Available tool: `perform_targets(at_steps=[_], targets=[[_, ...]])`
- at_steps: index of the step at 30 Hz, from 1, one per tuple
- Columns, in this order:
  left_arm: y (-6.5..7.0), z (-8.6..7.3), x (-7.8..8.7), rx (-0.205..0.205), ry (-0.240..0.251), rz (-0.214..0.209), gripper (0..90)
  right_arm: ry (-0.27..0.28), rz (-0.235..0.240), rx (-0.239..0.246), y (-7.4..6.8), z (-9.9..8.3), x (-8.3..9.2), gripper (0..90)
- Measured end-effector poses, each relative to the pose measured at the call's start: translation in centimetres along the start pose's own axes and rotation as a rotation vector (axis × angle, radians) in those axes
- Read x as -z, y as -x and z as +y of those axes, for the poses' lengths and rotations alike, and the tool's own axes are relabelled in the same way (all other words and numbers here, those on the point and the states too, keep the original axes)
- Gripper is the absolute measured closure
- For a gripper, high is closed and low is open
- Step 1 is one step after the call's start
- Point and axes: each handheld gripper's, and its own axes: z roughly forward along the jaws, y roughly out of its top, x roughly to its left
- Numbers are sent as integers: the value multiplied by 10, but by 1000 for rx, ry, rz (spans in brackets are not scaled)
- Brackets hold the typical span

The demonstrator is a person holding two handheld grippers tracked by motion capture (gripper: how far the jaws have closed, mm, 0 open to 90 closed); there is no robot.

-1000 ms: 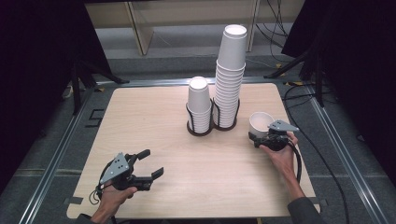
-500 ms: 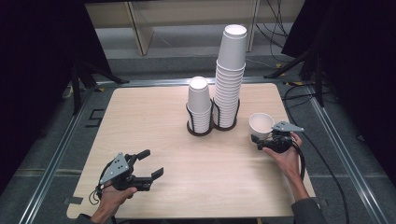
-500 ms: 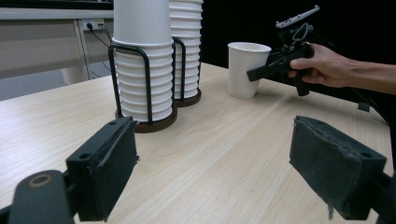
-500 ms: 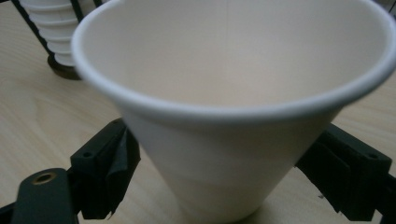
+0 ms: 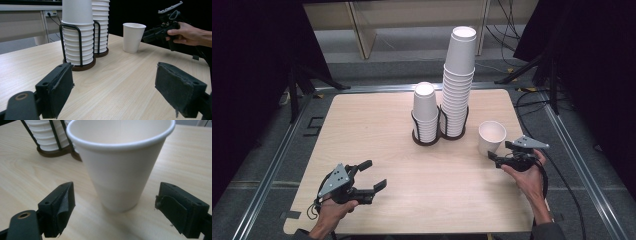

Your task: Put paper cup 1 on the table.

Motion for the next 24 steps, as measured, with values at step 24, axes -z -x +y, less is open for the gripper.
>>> perform_targets(at_steps=[24], targets=[[-1, -3, -6, 8, -2, -6, 144, -8, 159, 19, -72, 3, 36, 162]])
